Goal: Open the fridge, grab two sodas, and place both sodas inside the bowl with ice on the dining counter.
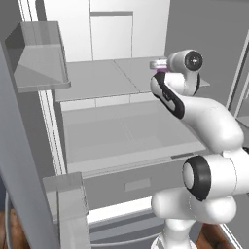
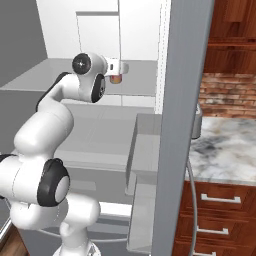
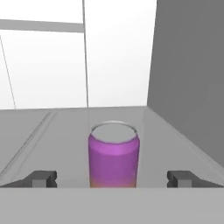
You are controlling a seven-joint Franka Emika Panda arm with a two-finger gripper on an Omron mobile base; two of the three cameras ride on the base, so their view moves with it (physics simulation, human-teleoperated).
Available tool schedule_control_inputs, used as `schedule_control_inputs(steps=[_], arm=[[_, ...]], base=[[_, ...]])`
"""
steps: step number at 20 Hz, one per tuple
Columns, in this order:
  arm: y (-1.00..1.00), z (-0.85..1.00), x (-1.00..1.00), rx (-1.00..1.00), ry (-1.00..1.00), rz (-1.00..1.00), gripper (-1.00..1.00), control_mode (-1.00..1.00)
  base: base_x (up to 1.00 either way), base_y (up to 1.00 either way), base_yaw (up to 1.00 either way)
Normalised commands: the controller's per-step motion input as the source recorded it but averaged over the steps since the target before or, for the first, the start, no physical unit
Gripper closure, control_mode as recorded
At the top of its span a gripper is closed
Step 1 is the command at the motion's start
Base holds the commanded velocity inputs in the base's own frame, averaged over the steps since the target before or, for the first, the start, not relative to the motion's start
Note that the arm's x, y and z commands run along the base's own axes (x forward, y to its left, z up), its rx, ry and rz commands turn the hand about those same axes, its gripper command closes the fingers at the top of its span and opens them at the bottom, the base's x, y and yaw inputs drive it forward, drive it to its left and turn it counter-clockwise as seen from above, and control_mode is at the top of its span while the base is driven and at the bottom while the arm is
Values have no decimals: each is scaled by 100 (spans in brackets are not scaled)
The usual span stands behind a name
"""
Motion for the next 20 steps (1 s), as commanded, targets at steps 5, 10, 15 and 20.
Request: schedule_control_inputs(steps=[5,10,15,20], arm=[[0,-5,21,0,2,0,-100,-100],[0,-4,24,0,3,0,-100,-100],[-9,-5,19,1,1,0,-100,-100],[-11,-6,16,1,1,0,-100,-100]], base=[[0,0,0],[0,0,0],[0,0,0],[0,0,0]])
